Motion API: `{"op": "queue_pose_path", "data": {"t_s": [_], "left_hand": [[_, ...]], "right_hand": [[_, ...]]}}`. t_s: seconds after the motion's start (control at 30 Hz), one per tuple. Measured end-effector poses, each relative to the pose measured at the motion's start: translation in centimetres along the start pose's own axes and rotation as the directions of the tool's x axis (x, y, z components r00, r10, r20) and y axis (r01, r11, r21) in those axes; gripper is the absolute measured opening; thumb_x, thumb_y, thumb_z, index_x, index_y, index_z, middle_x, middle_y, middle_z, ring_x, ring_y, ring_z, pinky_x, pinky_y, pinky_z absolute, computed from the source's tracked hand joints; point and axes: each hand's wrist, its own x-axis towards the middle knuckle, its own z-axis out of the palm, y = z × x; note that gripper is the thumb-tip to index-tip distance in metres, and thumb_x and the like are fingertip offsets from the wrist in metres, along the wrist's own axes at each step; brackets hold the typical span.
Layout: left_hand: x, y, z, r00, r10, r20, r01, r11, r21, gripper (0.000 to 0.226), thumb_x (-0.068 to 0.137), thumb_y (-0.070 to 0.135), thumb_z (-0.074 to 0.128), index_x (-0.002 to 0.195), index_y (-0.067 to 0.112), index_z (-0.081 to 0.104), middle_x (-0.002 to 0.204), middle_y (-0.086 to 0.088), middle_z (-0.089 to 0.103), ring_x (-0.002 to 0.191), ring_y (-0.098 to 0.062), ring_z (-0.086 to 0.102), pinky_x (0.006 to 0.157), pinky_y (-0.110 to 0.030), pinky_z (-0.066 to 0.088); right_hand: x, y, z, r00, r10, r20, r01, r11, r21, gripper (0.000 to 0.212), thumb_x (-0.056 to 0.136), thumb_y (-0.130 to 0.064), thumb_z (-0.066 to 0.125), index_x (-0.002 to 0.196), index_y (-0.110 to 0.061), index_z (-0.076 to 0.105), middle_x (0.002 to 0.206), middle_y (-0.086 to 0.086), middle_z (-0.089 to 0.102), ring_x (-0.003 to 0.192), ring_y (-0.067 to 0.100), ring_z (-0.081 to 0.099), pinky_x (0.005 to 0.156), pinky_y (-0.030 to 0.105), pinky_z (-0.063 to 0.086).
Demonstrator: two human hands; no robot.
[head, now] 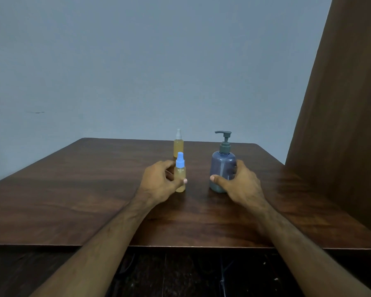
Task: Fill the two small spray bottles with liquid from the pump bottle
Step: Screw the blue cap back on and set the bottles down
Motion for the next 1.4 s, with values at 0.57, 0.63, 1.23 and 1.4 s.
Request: {"op": "queue_pose_path", "data": {"t_s": [0.57, 0.63, 1.23, 1.4], "left_hand": [[9.6, -6.1, -0.7, 0.98, -0.19, -0.052, 0.192, 0.98, 0.044, 0.043, 0.089, 0.018, 0.075, 0.13, 0.018, 0.065, 0.12, 0.0, 0.073, 0.105, -0.016, 0.07, 0.095, -0.028, 0.053], [10.8, -6.9, -0.6, 0.984, -0.175, -0.034, 0.177, 0.982, 0.068, 0.041, 0.091, 0.019, 0.072, 0.131, 0.018, 0.064, 0.12, 0.001, 0.073, 0.106, -0.015, 0.069, 0.092, -0.025, 0.05], [18.7, -10.5, 1.8, 0.988, -0.152, 0.038, 0.143, 0.973, 0.182, 0.028, 0.098, 0.021, 0.061, 0.126, 0.023, 0.062, 0.118, 0.001, 0.071, 0.111, -0.02, 0.065, 0.09, -0.028, 0.045], [19.0, -10.6, 2.0, 0.987, -0.151, 0.056, 0.14, 0.977, 0.16, 0.035, 0.099, 0.02, 0.06, 0.134, 0.022, 0.059, 0.124, -0.001, 0.07, 0.115, -0.021, 0.064, 0.099, -0.034, 0.05]], "right_hand": [[11.0, -1.7, 4.5, 0.993, -0.038, 0.111, 0.031, 0.998, 0.061, 0.074, 0.086, -0.038, 0.082, 0.145, -0.011, 0.046, 0.143, 0.007, 0.06, 0.126, 0.027, 0.06, 0.104, 0.04, 0.05], [12.4, -1.7, 5.2, 0.992, -0.045, 0.114, 0.038, 0.997, 0.062, 0.074, 0.086, -0.038, 0.082, 0.145, -0.011, 0.046, 0.143, 0.007, 0.059, 0.126, 0.027, 0.06, 0.103, 0.04, 0.051], [20.5, -1.1, 8.4, 0.986, -0.057, 0.156, 0.041, 0.994, 0.106, 0.078, 0.083, -0.039, 0.084, 0.146, -0.012, 0.045, 0.146, 0.005, 0.057, 0.129, 0.025, 0.058, 0.107, 0.042, 0.05], [21.1, -0.9, 8.8, 0.987, -0.063, 0.151, 0.048, 0.994, 0.103, 0.08, 0.082, -0.039, 0.085, 0.146, -0.012, 0.045, 0.147, 0.005, 0.057, 0.13, 0.025, 0.057, 0.108, 0.044, 0.05]]}}
